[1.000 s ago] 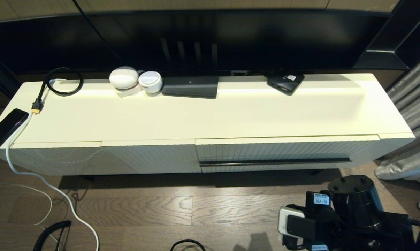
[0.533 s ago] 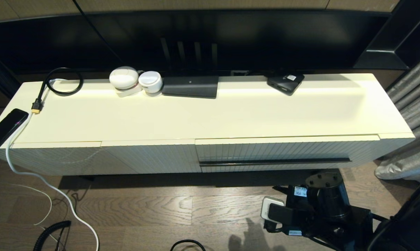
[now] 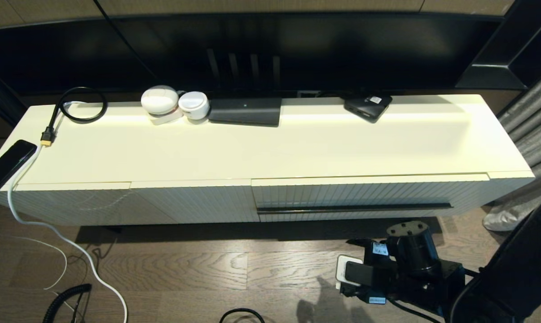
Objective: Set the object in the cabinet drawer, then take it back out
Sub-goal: Open the drawer
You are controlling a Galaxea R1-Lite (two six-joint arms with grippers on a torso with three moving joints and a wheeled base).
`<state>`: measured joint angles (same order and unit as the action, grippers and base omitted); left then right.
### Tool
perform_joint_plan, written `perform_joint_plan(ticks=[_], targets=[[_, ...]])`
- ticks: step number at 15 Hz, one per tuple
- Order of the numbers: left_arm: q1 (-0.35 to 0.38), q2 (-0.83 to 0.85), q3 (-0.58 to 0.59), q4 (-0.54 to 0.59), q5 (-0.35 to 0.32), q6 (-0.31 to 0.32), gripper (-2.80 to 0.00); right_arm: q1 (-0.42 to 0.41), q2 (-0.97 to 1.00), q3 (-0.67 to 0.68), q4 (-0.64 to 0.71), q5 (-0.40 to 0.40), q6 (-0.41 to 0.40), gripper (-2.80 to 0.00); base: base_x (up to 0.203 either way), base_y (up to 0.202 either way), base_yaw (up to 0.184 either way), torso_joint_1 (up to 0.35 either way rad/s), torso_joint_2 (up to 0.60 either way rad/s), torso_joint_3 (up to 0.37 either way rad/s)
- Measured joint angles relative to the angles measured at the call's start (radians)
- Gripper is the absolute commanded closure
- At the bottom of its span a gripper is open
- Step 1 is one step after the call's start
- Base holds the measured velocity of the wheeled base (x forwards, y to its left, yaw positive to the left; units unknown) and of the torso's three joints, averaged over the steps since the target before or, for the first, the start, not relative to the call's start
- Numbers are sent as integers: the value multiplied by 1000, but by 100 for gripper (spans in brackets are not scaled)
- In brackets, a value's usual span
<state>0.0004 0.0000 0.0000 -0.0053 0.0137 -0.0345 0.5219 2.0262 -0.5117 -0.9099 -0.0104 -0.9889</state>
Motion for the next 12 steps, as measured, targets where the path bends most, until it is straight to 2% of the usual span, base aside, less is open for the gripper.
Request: perform_joint_plan(ticks=[3,8,12], targets=[[0,0,0,0,-1,0,0,-21,13,-48,79,61,-1,-280,0,0,0,0,0,0],[0,0,0,0,-1,0,0,-47,21,-75,86,158,-10,-280,0,0,0,0,0,0],[0,0,0,0,0,0,0,-69,37,-78,85,176,-70,-280,0,0,0,0,0,0]])
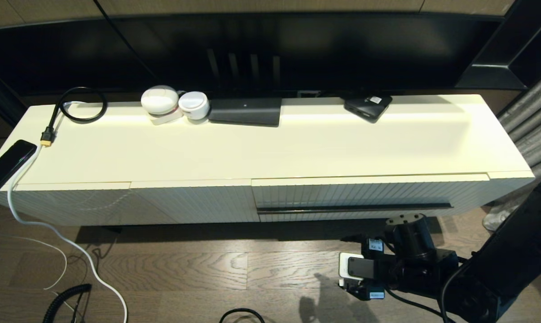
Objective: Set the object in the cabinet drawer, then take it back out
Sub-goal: Open the drawer
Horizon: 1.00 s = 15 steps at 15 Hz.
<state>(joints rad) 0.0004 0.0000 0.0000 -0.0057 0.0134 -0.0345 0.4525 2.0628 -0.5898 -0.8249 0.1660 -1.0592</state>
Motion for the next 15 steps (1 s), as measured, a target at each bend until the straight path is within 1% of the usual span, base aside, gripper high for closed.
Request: perform_joint_plan(ticks=[4,10,13,15], targets=[[0,0,0,0,0,0,0,-32,47,-34,-3,18,-45,-280,0,0,0,0,0,0],[0,0,0,0,0,0,0,-56,96,-121,1,23,-51,-280,0,0,0,0,0,0],[0,0,0,0,0,0,0,-60,122,-158,-2,23,-85,-280,0,0,0,0,0,0],[0,0,0,0,0,0,0,-65,142,-177,-6,23,-89,-280,0,0,0,0,0,0]])
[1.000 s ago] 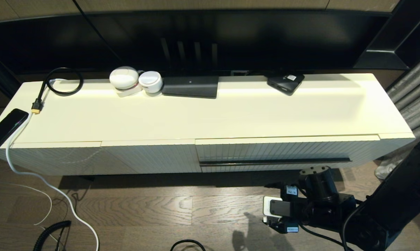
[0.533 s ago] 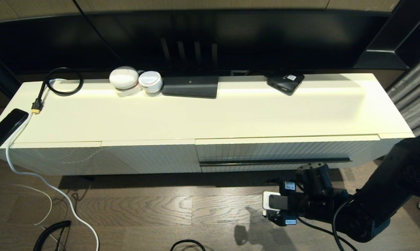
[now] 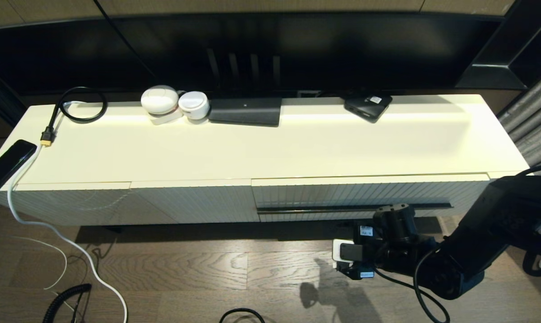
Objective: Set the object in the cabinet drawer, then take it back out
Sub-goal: Open the drawer
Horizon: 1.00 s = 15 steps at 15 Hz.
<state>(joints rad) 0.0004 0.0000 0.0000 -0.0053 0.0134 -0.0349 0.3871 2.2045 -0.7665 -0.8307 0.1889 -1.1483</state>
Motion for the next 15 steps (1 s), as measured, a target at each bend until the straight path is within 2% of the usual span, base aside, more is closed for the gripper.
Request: perform_joint_plan(ticks=[15], targets=[[0,0,0,0,0,0,0,-33,79,-117,-1,8,-8,-280,0,0,0,0,0,0]])
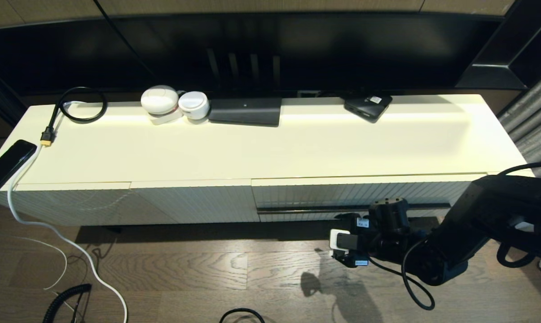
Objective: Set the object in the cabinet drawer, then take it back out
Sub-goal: Open the drawer
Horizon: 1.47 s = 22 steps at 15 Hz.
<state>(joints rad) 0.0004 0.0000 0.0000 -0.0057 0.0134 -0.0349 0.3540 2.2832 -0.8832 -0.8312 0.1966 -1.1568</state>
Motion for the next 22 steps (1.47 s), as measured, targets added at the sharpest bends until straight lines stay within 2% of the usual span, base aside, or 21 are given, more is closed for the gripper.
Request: perform_joint_plan(ticks=[12,22], targets=[[0,0,0,0,0,0,0,-4,32,-21,-2,0,-5,-280,0,0,0,0,0,0],[0,0,0,0,0,0,0,-5,1,15,9,-1,-1,-280,0,0,0,0,0,0]])
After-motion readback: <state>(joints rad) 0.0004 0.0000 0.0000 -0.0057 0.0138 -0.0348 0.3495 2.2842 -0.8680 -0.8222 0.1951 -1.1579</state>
